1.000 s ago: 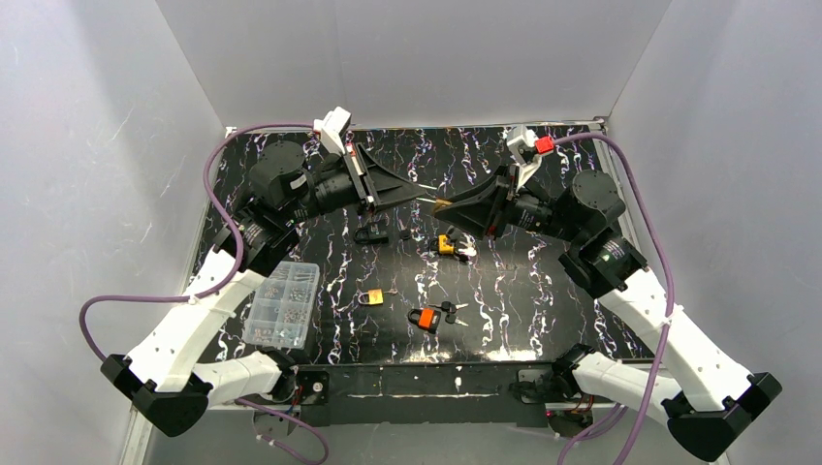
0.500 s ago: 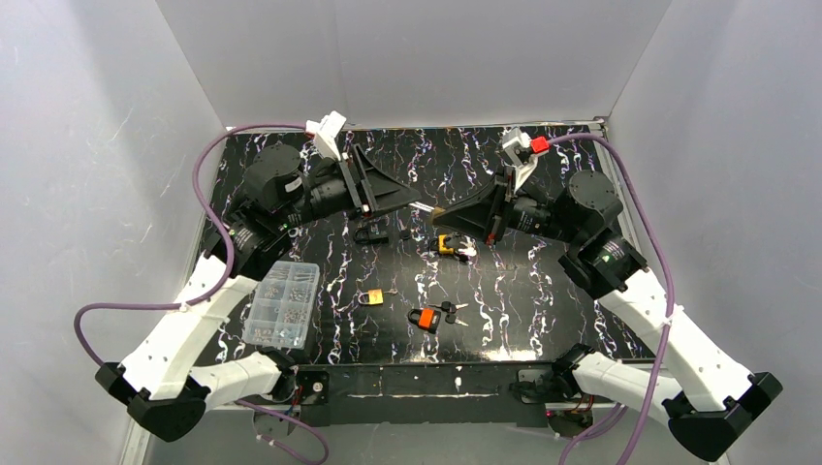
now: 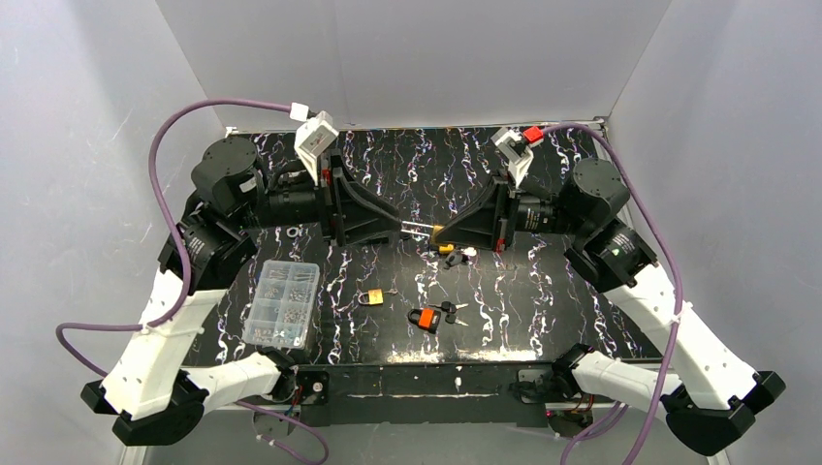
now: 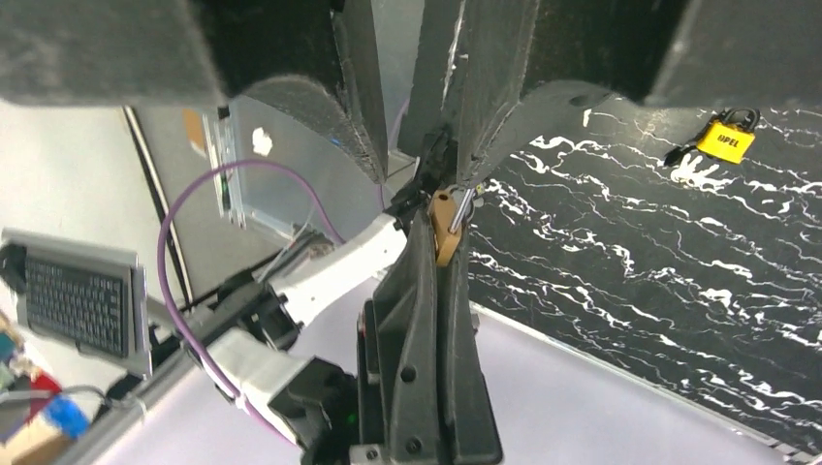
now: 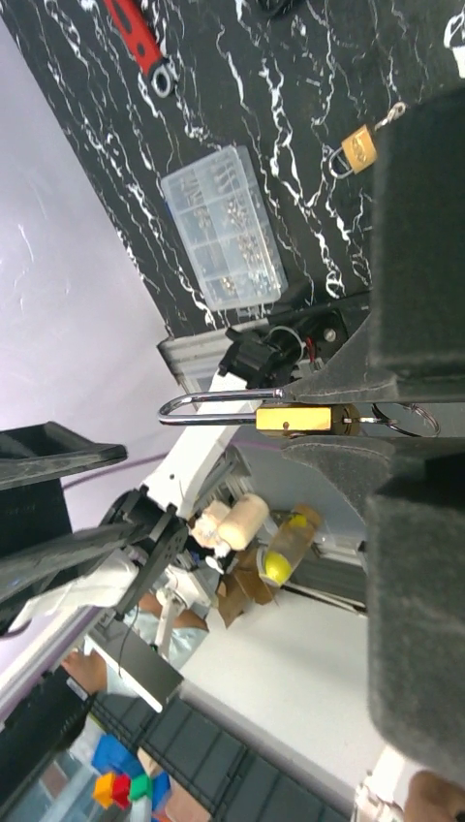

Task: Lock with the key
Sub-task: Lock the lock.

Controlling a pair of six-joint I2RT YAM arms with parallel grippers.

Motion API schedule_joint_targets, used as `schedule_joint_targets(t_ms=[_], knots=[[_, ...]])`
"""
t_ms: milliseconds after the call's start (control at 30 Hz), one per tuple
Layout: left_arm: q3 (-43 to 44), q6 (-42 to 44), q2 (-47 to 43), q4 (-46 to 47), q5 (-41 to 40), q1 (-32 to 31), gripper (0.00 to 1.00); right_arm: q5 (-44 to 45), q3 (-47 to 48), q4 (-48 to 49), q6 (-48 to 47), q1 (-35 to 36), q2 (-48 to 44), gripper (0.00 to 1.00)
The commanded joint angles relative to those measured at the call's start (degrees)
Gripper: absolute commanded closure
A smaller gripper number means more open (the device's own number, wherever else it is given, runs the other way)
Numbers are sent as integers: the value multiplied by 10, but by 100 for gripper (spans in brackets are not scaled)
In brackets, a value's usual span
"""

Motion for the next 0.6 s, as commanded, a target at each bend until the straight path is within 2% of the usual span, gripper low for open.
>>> schedule_joint_targets(t_ms=[0, 200, 567], knots=[[16, 62, 8, -28, 92, 1, 70, -44, 50, 9, 36, 0, 0, 99], [8, 65, -3, -25, 87, 1, 70, -68, 58, 24, 57, 0, 8, 99], [-2, 59, -5, -23, 79, -1, 70, -60, 67, 29, 65, 0, 15, 99]])
